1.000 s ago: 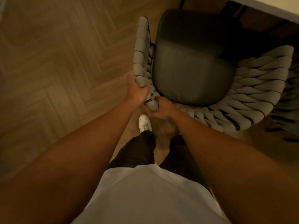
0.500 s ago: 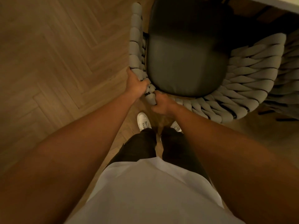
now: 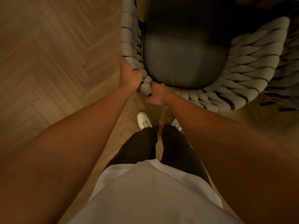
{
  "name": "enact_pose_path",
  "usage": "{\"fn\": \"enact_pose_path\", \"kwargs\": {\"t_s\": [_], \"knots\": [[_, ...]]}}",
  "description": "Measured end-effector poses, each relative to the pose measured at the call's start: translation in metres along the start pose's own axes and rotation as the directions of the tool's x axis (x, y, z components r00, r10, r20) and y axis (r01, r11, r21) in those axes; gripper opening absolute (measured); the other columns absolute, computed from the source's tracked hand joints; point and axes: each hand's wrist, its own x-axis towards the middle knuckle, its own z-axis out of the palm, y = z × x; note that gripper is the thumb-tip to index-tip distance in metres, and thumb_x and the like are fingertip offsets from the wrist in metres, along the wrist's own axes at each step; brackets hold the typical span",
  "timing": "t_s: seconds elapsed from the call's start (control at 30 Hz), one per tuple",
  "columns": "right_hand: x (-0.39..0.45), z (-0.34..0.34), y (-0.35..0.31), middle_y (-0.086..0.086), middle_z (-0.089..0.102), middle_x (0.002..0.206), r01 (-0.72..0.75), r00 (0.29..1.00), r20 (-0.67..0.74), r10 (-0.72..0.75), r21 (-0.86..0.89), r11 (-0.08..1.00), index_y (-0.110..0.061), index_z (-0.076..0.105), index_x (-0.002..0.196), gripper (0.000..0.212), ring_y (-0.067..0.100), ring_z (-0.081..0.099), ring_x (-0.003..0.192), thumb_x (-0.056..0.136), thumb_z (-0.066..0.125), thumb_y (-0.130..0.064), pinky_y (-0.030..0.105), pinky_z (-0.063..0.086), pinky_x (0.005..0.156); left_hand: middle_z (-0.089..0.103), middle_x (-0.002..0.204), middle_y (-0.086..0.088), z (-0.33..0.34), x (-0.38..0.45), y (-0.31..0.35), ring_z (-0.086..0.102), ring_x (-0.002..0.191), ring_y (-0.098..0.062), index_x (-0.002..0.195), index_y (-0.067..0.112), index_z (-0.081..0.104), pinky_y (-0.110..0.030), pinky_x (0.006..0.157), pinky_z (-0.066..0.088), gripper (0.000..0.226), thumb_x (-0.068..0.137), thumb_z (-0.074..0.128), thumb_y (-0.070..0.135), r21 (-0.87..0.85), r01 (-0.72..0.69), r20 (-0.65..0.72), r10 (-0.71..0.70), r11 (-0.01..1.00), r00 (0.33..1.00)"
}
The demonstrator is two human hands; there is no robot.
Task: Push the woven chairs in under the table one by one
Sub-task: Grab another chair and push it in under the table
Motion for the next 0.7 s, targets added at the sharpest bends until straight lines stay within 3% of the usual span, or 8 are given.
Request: {"fn": "enact_pose_path", "kwargs": {"t_s": [0.07, 0.13, 0.2, 0.3, 0.4, 0.5, 0.6, 0.7], "knots": [[-0.01, -0.001, 0.013, 0.013, 0.05, 0.146, 0.017, 1.0, 0.027, -0.017, -0.015, 1.0, -0.016, 0.039, 0.151, 0.077, 0.032, 0.05, 0.132, 0.084, 0.074, -0.029, 0.038, 0.045, 0.102, 0.021, 0.161, -0.018, 0.005, -0.021, -0.002, 0.028, 0.147, -0.025, 0.157, -0.001, 0.007, -0.022, 0.118, 0.02, 0.088, 0.093, 0.063, 0.02, 0.116, -0.112, -0.039, 0.117, 0.987, 0.992], [-0.023, -0.003, 0.032, 0.01, 0.044, 0.153, -0.003, 0.998, 0.059, 0.008, -0.088, 0.996, -0.021, 0.032, 0.156, 0.085, 0.032, 0.046, 0.137, 0.083, 0.075, -0.033, 0.045, 0.045, 0.108, -0.001, 0.165, -0.022, 0.012, -0.049, -0.007, 0.006, 0.153, -0.032, 0.158, 0.0, -0.001, -0.033, 0.123, 0.014, 0.086, 0.098, 0.056, 0.026, 0.287, -0.237, -0.049, 0.261, 0.928, 0.964], [-0.035, -0.005, 0.055, 0.008, 0.045, 0.154, -0.056, 0.996, 0.059, 0.067, -0.17, 0.984, -0.023, 0.032, 0.156, 0.086, 0.031, 0.048, 0.135, 0.082, 0.074, -0.038, 0.047, 0.047, 0.107, -0.006, 0.165, -0.023, 0.019, -0.072, -0.016, -0.002, 0.153, -0.037, 0.158, 0.001, 0.005, -0.048, 0.125, 0.011, 0.077, 0.103, 0.045, 0.037, 0.492, -0.335, -0.006, 0.388, 0.804, 0.922], [-0.053, -0.015, 0.087, 0.007, 0.05, 0.148, -0.114, 0.989, 0.056, 0.135, -0.281, 0.953, -0.024, 0.041, 0.151, 0.081, 0.031, 0.053, 0.127, 0.079, 0.072, -0.048, 0.047, 0.049, 0.103, 0.007, 0.166, -0.017, 0.024, -0.091, -0.025, -0.005, 0.154, -0.034, 0.155, 0.007, 0.03, -0.052, 0.124, 0.001, 0.065, 0.106, 0.026, 0.05, 0.685, -0.467, 0.209, 0.464, 0.558, 0.861], [-0.07, -0.03, 0.122, 0.004, 0.057, 0.137, -0.187, 0.976, 0.035, 0.213, -0.354, 0.916, -0.029, 0.047, 0.144, 0.079, 0.029, 0.058, 0.115, 0.074, 0.071, -0.057, 0.047, 0.051, 0.098, 0.046, 0.153, -0.007, 0.027, -0.097, -0.018, 0.02, 0.152, -0.026, 0.139, 0.017, 0.057, -0.051, 0.124, 0.004, 0.071, 0.103, 0.011, 0.059, 0.662, -0.698, 0.527, 0.493, 0.272, 0.692], [-0.081, -0.037, 0.148, 0.008, 0.058, 0.135, -0.225, 0.972, -0.031, 0.232, -0.4, 0.888, -0.026, 0.049, 0.143, 0.086, 0.031, 0.058, 0.116, 0.073, 0.067, -0.07, 0.046, 0.051, 0.096, 0.07, 0.119, -0.003, 0.043, -0.096, 0.0, 0.06, 0.118, -0.022, 0.122, 0.02, 0.067, -0.043, 0.11, 0.036, 0.077, 0.094, 0.023, 0.076, 0.556, -0.824, 0.703, 0.468, 0.109, 0.536], [-0.085, -0.031, 0.15, 0.01, 0.06, 0.126, -0.235, 0.972, -0.112, 0.207, -0.428, 0.873, -0.02, 0.056, 0.133, 0.078, 0.031, 0.059, 0.112, 0.076, 0.064, -0.073, 0.042, 0.05, 0.091, 0.07, 0.108, -0.001, 0.068, -0.091, 0.011, 0.066, 0.093, -0.022, 0.119, 0.022, 0.062, -0.038, 0.084, 0.053, 0.075, 0.08, 0.042, 0.084, 0.501, -0.864, 0.814, 0.308, 0.054, 0.491], [-0.088, -0.026, 0.145, 0.009, 0.06, 0.115, -0.248, 0.968, -0.141, 0.207, -0.419, 0.874, -0.019, 0.059, 0.126, 0.063, 0.029, 0.058, 0.107, 0.082, 0.064, -0.064, 0.038, 0.045, 0.085, 0.068, 0.11, 0.001, 0.089, -0.093, 0.013, 0.066, 0.094, -0.023, 0.121, 0.026, 0.058, -0.038, 0.081, 0.052, 0.066, 0.076, 0.057, 0.075, 0.528, -0.845, 0.814, 0.235, 0.083, 0.532]]}}
